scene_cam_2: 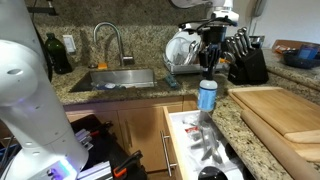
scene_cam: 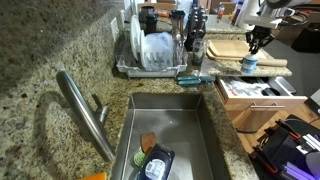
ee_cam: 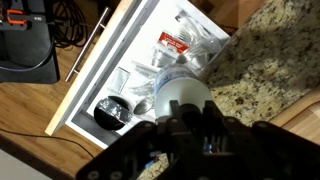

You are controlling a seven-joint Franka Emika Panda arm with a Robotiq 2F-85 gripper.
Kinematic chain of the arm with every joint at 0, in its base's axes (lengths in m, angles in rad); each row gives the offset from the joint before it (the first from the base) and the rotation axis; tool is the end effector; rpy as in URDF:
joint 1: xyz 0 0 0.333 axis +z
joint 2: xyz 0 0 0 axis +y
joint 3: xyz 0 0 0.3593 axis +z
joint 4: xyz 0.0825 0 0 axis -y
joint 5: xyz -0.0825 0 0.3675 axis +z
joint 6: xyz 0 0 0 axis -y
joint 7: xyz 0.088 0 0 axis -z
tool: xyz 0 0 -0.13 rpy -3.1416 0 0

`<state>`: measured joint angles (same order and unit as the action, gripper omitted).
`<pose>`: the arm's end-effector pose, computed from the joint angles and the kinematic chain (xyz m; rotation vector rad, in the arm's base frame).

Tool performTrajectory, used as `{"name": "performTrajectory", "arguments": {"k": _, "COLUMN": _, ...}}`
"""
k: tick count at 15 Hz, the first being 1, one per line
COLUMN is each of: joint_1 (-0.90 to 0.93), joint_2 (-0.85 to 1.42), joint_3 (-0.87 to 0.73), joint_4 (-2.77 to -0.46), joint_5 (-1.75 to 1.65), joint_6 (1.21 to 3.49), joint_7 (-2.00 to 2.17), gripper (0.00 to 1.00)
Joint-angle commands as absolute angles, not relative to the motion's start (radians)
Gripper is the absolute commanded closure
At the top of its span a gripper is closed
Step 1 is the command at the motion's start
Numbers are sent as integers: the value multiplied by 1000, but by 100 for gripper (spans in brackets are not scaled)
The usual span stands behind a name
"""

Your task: Place the white and blue pump bottle inside the open drawer

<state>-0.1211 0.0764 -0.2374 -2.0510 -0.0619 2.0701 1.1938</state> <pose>0.5101 -0.1937 0.4274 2.2123 -2.1048 -0.0331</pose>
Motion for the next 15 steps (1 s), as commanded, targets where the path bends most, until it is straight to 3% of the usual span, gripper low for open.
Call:
{"name": "performTrajectory", "arguments": {"k": 1, "joint_1": -137, "joint_2": 77, "joint_3": -222, "joint_4": -2049, "joint_5": -63, "joint_6": 2068, "joint_7": 1194, "gripper": 93}}
{"name": "performTrajectory", "arguments": {"k": 10, "joint_1": -105, "joint_2": 209, "joint_3": -184, "joint_4": -2165, "joint_5": -67, "joint_6": 2105, "joint_7": 1199, "gripper": 93}}
{"name": "performTrajectory", "arguments": {"k": 15, "joint_1": -89, "joint_2": 241, "joint_3": -209, "joint_4": -2235, "joint_5": -125, "joint_6": 2324, "joint_7": 1284, "gripper": 93}}
